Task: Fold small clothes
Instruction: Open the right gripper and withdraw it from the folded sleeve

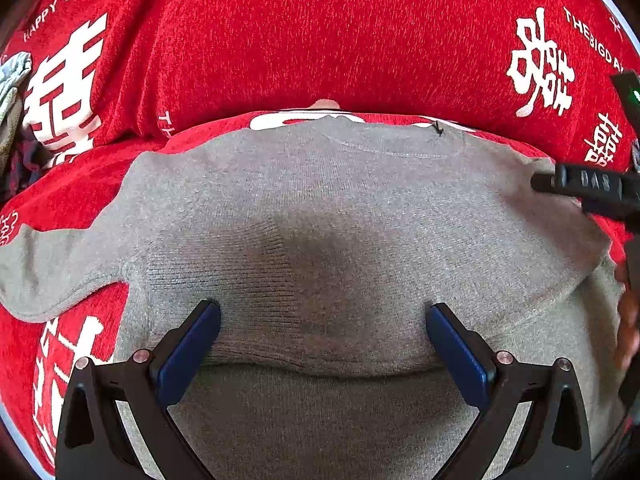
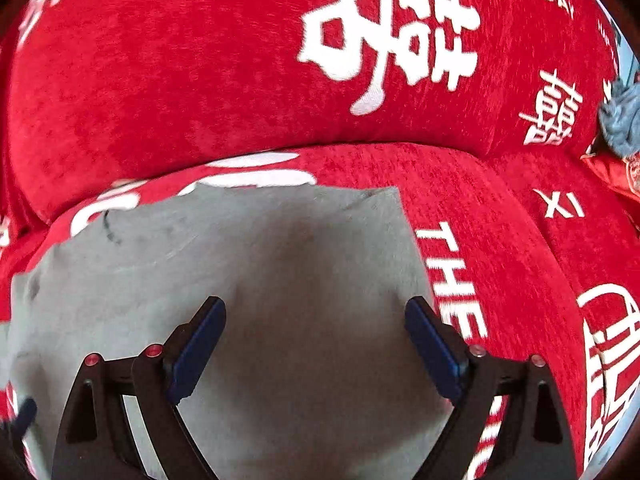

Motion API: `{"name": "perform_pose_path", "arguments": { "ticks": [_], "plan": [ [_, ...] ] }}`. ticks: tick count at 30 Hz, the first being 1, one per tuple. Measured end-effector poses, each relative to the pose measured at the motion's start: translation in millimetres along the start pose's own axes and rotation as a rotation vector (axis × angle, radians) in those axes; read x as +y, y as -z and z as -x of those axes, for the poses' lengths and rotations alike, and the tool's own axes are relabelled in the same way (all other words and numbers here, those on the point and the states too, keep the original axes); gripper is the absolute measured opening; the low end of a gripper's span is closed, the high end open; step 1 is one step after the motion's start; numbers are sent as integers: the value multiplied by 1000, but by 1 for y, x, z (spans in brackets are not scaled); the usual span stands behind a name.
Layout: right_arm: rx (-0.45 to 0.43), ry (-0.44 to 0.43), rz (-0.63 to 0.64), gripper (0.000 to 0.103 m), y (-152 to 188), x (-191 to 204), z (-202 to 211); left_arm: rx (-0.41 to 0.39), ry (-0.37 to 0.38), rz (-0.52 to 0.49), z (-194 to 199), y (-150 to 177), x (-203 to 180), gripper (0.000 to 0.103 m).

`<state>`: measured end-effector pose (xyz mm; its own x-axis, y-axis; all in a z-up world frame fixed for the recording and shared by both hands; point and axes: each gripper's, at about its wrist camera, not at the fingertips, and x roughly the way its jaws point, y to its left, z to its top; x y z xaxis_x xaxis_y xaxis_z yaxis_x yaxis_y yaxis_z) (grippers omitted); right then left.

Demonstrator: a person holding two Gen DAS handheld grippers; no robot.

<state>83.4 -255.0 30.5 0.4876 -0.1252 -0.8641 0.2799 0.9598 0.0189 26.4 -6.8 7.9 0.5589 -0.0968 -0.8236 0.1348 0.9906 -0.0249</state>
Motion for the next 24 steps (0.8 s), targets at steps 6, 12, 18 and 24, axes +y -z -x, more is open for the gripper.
{"name": "perform_pose_path", "arguments": {
  "ticks": [6,12,18,24],
  "plan": [
    [24,15,59,93,37,9,10,-4,-9,2,2,2,0,103],
    [-30,14,144,93,77,19,41,19,-48,29,14,2,1,103],
    [-71,-47,200,91,91,36,66,13,-2,58,28,11,0,103],
    [-43,-39,226,91,110,30,58,28,-37,29,23,30,14,103]
  ]
}}
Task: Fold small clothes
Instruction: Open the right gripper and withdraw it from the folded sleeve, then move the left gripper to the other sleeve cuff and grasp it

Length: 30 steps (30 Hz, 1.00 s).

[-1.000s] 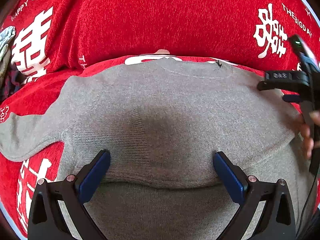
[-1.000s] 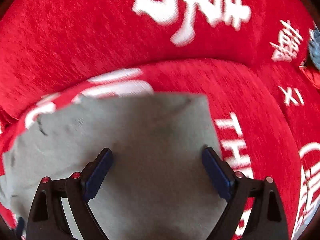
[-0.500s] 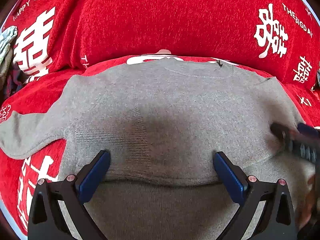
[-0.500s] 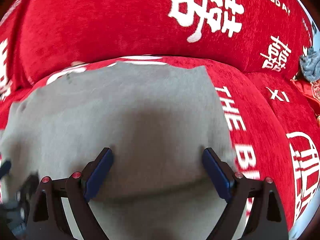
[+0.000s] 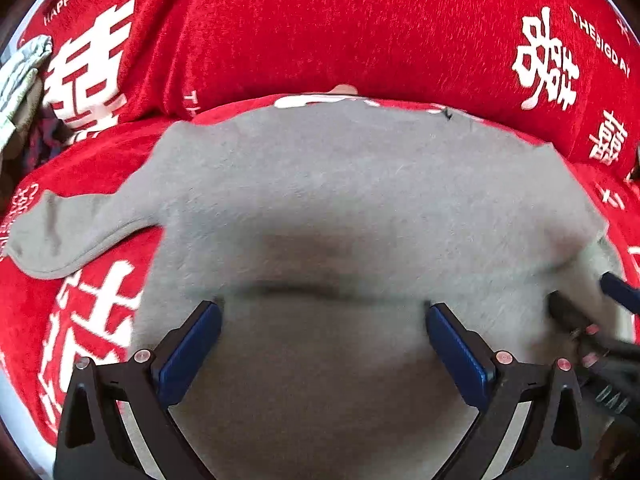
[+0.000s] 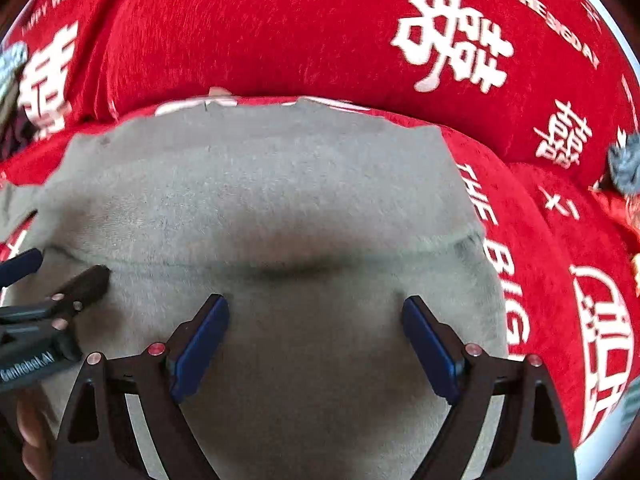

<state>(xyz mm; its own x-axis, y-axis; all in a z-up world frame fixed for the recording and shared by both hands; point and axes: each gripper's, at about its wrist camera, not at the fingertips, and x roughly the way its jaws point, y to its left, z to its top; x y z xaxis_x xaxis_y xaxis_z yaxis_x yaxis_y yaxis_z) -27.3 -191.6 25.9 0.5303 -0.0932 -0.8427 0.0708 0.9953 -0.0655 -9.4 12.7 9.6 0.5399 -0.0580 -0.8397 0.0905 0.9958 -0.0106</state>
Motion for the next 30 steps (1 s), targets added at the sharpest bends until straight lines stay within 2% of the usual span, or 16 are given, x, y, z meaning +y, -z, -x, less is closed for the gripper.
{"name": "perform_pose_path", "arguments": {
  "ticks": [3,5,6,8,12,13,15,16,17,18,21,23,25,27,30],
  "plan": [
    [6,-1,-43,91,9,-19,5,-8,-5,-3,8,10,10,103],
    [11,39,-81,91,6,-28,13,-12,-4,18,15,12,16,103],
    [-13,49,-94,91,2,-30,19,-25,-9,38,18,12,19,103],
    [-75,32,-94,91,-13,-26,28,-46,11,68,22,5,22,103],
    [-56,26,-37,91,-43,0,11,-45,82,92,15,-21,20,103],
    [-45,33,-26,91,-47,6,4,-37,69,87,11,-26,18,103],
    [7,42,2,91,-51,20,-15,22,-55,70,-8,-30,18,103],
    [39,32,18,91,-49,26,-23,56,-88,66,-17,-29,22,103],
    [59,20,34,91,-47,32,-28,51,-56,76,-16,-27,28,103],
    [29,26,37,91,-46,35,-23,41,-24,99,-12,-25,36,103],
    [-48,-9,9,91,-43,39,-5,13,-3,116,0,-17,52,103],
    [-52,-15,8,91,-41,47,-4,-2,-70,125,5,-14,62,103],
    [14,-57,62,91,-37,63,-16,-24,-56,170,14,-13,81,103],
    [-22,-22,90,91,-34,71,-14,-48,-71,232,22,-13,107,103],
    [-35,-15,91,91,-32,73,-14,-75,-157,369,28,-13,172,103]
  ]
}}
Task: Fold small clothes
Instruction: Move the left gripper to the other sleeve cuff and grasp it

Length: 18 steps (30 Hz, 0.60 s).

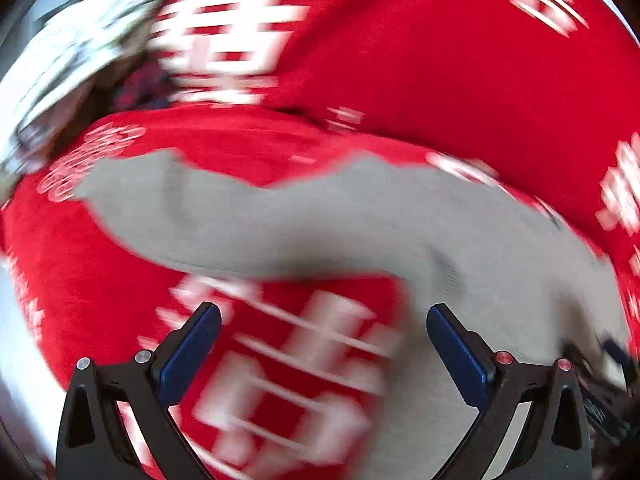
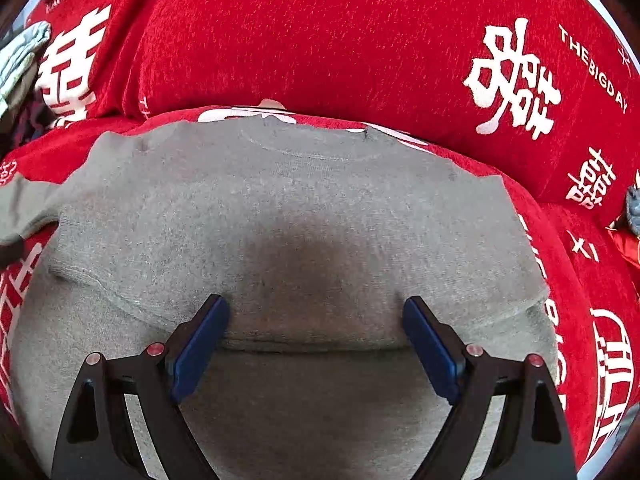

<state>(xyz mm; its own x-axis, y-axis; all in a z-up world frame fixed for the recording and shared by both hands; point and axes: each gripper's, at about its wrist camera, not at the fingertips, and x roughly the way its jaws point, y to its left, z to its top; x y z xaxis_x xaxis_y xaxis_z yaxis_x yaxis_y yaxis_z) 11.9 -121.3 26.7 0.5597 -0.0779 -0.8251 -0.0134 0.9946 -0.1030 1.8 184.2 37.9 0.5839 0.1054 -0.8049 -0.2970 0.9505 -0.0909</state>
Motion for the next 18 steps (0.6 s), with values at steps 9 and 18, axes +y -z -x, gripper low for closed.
{"name": "perform_pose_path", "arguments": {
  "ticks": [9,18],
  "plan": [
    [-2,24,5,91,-3,3,1,59,-68,478,-64,-56,189,103],
    [-1,53,74,91,-11,14,10,45,165,522,-97,-94,215,8]
  ]
}}
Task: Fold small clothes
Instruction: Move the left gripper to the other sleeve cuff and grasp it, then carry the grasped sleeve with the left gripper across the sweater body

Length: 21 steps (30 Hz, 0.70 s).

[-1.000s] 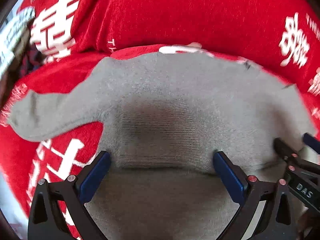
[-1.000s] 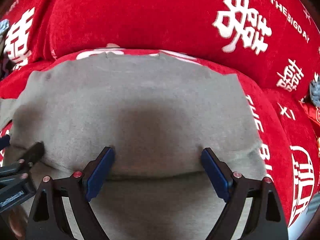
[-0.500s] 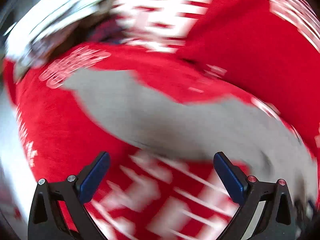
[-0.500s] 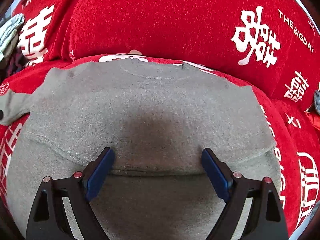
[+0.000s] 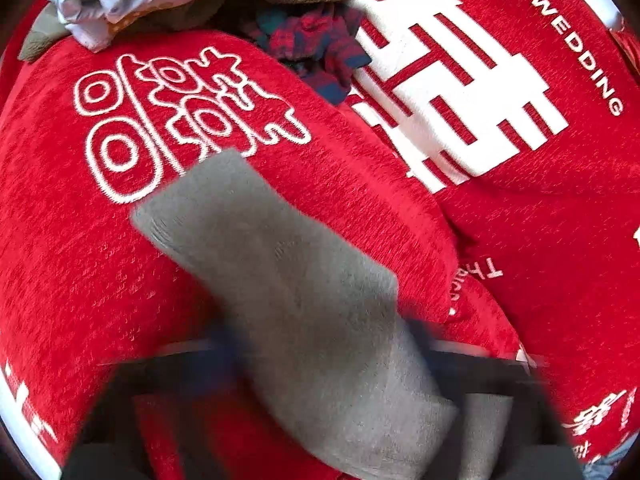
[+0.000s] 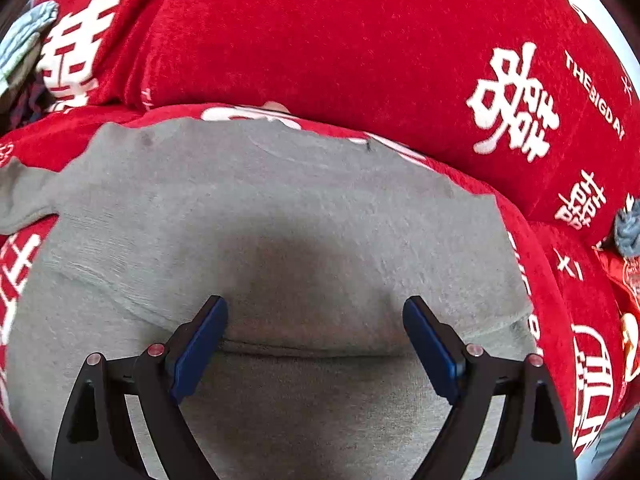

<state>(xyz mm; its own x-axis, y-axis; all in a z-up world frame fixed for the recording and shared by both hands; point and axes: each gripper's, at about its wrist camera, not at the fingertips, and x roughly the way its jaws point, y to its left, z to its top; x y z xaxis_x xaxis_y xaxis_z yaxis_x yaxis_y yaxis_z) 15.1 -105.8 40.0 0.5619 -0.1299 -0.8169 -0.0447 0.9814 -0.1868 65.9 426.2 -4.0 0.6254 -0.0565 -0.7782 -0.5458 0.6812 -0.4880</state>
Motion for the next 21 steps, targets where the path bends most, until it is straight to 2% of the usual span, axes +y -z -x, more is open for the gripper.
{"name": "perform_pose_path", "arguments": {
  "ticks": [1,3,8,11,15,18,21],
  "plan": [
    [-9,-1,4,91,-2,2,3,59,38,32,-8,-1,9,7],
    [-34,-6,13,91,-12,9,10,48,92,72,-2,5,21,7],
    [-48,-60,61,91,-51,48,3,-76,56,72,33,14,28,7],
    [-33,-92,94,91,-74,82,-11,-88,36,34,39,16,25,7],
    [-4,-134,139,91,-96,128,-28,-110,50,34,54,28,29,7],
    [2,-119,199,91,-107,162,-38,-127,56,41,62,38,37,7],
    [48,-111,228,91,-113,189,-55,-132,47,34,62,45,40,7]
  ]
}}
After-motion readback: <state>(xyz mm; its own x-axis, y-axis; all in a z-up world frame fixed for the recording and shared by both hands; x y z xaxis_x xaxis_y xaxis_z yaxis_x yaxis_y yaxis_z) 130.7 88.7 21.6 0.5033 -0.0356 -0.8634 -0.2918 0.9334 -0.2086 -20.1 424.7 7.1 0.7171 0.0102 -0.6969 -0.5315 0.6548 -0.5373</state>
